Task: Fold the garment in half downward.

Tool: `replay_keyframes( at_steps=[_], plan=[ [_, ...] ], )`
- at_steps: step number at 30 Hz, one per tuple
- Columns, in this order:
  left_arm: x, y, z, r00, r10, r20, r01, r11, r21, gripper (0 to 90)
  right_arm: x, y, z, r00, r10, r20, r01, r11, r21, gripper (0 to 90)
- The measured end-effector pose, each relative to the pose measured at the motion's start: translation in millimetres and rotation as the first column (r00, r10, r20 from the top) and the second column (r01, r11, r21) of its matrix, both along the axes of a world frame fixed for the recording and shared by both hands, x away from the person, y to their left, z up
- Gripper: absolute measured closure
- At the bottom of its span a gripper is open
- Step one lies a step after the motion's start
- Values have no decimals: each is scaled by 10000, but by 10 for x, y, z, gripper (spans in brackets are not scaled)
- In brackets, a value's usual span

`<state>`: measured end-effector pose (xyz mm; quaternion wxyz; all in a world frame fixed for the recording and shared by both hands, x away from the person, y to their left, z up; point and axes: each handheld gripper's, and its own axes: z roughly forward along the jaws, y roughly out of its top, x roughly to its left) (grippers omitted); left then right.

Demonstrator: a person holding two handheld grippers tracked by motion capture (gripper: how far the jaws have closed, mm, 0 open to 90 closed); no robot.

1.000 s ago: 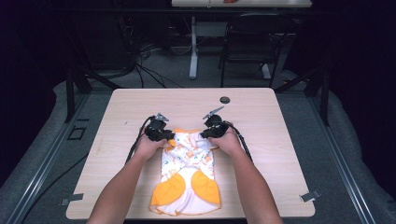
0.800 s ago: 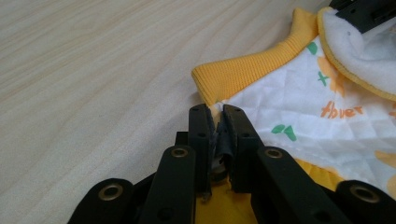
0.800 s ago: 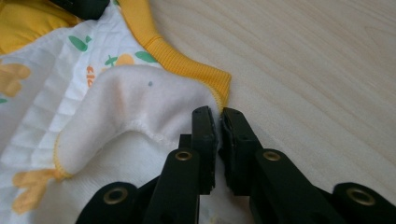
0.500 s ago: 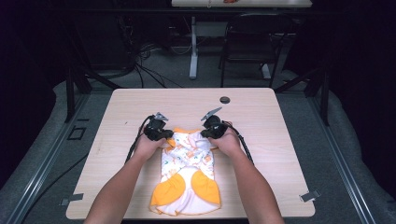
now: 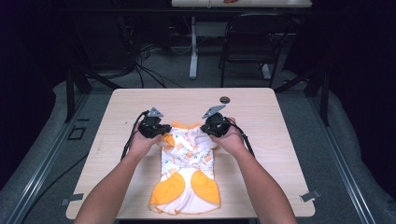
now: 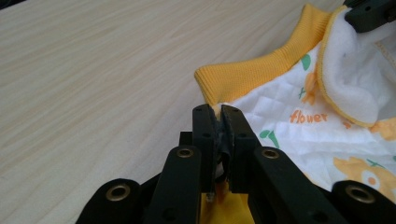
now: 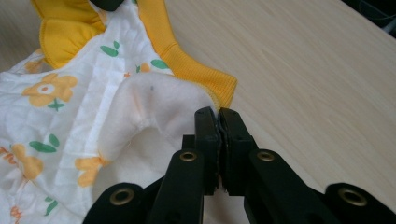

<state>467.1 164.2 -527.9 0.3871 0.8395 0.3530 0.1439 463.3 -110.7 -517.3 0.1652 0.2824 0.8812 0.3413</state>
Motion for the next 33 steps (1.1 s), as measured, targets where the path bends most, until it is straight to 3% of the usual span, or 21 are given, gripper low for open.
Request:
replay_keyframes(
  at_steps=[6, 13, 22, 27, 33],
  plan=[
    [-26, -11, 161, 9992, -154, 365, 152, 9999, 67, 850, -35, -20, 73, 9995, 66, 300, -67, 10000, 17, 869],
    [-41, -9, 315, 9980, -224, 599, 219, 9997, 85, 850, -62, -67, 185, 9982, -118, 589, 94, 9992, 401, 870],
    [-41, 37, 484, 9956, -118, 932, 130, 9998, -120, 850, -79, -28, 455, 9945, 100, 1044, -115, 9998, 136, 870],
    [-44, 64, 616, 9928, -78, 1192, 99, 9998, -167, 850, -72, -3, 584, 9910, 74, 1335, -109, 9996, 256, 870],
    [-81, 87, 672, 9897, -161, 1425, 193, 9996, -212, 850, -116, 10, 657, 9867, 189, 1613, -218, 9996, 162, 870]
  ],
)
